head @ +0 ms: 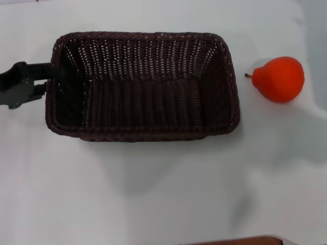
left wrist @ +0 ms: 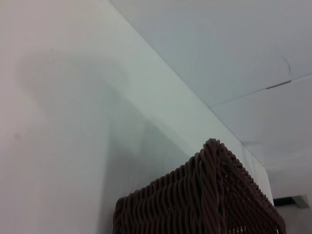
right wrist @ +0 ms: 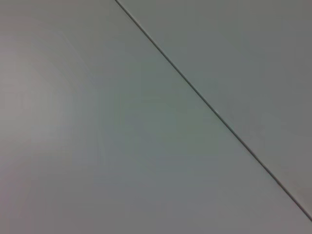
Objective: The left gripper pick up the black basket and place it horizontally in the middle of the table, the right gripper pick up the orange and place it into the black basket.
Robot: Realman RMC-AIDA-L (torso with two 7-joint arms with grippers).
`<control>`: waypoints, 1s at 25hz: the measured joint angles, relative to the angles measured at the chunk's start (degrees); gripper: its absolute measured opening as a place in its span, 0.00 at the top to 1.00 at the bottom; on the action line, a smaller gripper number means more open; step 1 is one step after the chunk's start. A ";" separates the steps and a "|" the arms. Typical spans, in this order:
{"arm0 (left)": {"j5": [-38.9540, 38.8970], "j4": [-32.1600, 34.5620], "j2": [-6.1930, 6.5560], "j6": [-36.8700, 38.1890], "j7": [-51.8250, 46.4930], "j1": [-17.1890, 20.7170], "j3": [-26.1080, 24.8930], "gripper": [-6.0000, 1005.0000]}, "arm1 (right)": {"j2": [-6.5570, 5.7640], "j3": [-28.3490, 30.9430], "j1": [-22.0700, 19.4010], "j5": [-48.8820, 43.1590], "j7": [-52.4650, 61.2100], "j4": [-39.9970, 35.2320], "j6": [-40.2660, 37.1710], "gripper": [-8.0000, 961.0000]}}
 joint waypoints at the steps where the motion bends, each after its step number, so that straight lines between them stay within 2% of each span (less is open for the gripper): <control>1: 0.00 0.00 0.01 -0.32 0.00 0.09 0.00 0.53 | 0.00 0.00 0.00 0.00 0.00 0.06 -0.31 0.05; 14: 0.79 -0.19 0.50 -1.84 1.54 0.89 0.03 0.52 | 0.08 -0.36 0.65 -0.18 0.00 0.38 -1.14 0.05; 21: 1.20 0.66 2.60 -1.53 5.68 1.17 -1.49 0.51 | 0.02 -0.67 1.23 -0.42 0.13 0.69 -1.22 0.05; 22: 1.02 1.00 3.36 -1.50 5.98 1.46 -2.12 0.51 | -0.02 -0.98 1.28 -0.44 0.44 0.70 -1.22 0.05; 24: 0.99 1.31 3.77 -1.46 6.07 1.55 -2.30 0.49 | -0.06 -1.13 1.30 -0.45 0.52 0.71 -1.22 0.05; 25: 0.99 2.14 4.37 -1.35 6.08 1.56 -2.47 0.49 | -0.09 -1.23 1.32 -0.45 0.54 0.72 -1.22 0.05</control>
